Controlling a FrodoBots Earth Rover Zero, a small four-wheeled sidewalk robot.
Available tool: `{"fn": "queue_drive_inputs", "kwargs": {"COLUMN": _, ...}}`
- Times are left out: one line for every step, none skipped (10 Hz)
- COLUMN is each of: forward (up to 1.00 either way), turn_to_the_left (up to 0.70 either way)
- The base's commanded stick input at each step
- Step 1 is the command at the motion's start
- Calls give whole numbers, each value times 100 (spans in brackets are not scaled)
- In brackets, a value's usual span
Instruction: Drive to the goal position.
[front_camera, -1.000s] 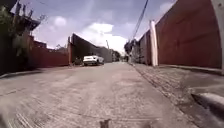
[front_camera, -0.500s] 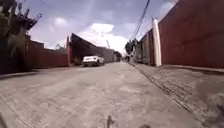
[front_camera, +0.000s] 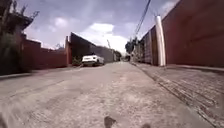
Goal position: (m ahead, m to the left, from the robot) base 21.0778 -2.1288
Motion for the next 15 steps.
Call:
{"fn": "queue_drive_inputs", "kwargs": {"forward": 85, "turn_to_the_left": 1}}
{"fn": "queue_drive_inputs", "kwargs": {"forward": 85, "turn_to_the_left": 1}}
{"fn": "queue_drive_inputs", "kwargs": {"forward": 85, "turn_to_the_left": 1}}
{"fn": "queue_drive_inputs", "kwargs": {"forward": 85, "turn_to_the_left": 1}}
{"fn": "queue_drive_inputs", "kwargs": {"forward": 85, "turn_to_the_left": 1}}
{"fn": "queue_drive_inputs", "kwargs": {"forward": 85, "turn_to_the_left": 1}}
{"fn": "queue_drive_inputs", "kwargs": {"forward": 85, "turn_to_the_left": 1}}
{"fn": "queue_drive_inputs", "kwargs": {"forward": 85, "turn_to_the_left": 1}}
{"fn": "queue_drive_inputs", "kwargs": {"forward": 85, "turn_to_the_left": 1}}
{"fn": "queue_drive_inputs", "kwargs": {"forward": 85, "turn_to_the_left": 1}}
{"fn": "queue_drive_inputs", "kwargs": {"forward": 85, "turn_to_the_left": 1}}
{"fn": "queue_drive_inputs", "kwargs": {"forward": 85, "turn_to_the_left": -2}}
{"fn": "queue_drive_inputs", "kwargs": {"forward": 85, "turn_to_the_left": -21}}
{"fn": "queue_drive_inputs", "kwargs": {"forward": 85, "turn_to_the_left": -33}}
{"fn": "queue_drive_inputs", "kwargs": {"forward": 85, "turn_to_the_left": -18}}
